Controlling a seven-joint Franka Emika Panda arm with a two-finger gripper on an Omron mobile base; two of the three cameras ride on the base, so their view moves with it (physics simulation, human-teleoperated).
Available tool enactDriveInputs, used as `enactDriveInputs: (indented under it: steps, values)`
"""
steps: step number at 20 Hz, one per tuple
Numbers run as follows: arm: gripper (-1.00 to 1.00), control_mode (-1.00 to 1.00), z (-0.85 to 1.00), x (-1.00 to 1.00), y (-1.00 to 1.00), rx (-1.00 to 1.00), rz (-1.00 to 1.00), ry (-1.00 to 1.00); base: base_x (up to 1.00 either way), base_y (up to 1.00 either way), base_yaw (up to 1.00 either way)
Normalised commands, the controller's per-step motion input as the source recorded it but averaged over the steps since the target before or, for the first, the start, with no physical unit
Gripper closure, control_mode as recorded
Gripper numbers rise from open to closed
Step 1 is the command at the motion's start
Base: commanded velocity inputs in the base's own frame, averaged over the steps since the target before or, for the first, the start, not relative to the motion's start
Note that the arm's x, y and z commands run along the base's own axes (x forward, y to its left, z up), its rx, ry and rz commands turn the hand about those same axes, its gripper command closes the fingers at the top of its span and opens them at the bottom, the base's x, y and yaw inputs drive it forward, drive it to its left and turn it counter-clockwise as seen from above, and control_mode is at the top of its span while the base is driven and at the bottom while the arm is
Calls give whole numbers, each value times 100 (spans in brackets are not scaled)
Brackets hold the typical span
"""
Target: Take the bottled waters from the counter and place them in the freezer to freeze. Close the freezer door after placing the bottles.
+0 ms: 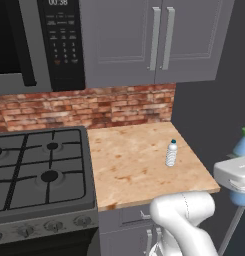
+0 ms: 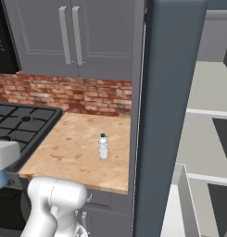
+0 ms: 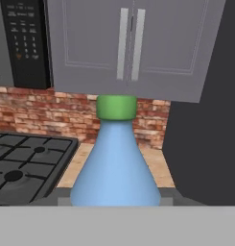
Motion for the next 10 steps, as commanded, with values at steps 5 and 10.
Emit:
enactDriveInputs:
  steps: [5, 10]
  values:
    - [100, -100, -8, 0, 1, 0, 0, 0, 0, 0, 0]
    - [100, -100, 0, 0, 0, 0, 0, 0, 0, 0, 0]
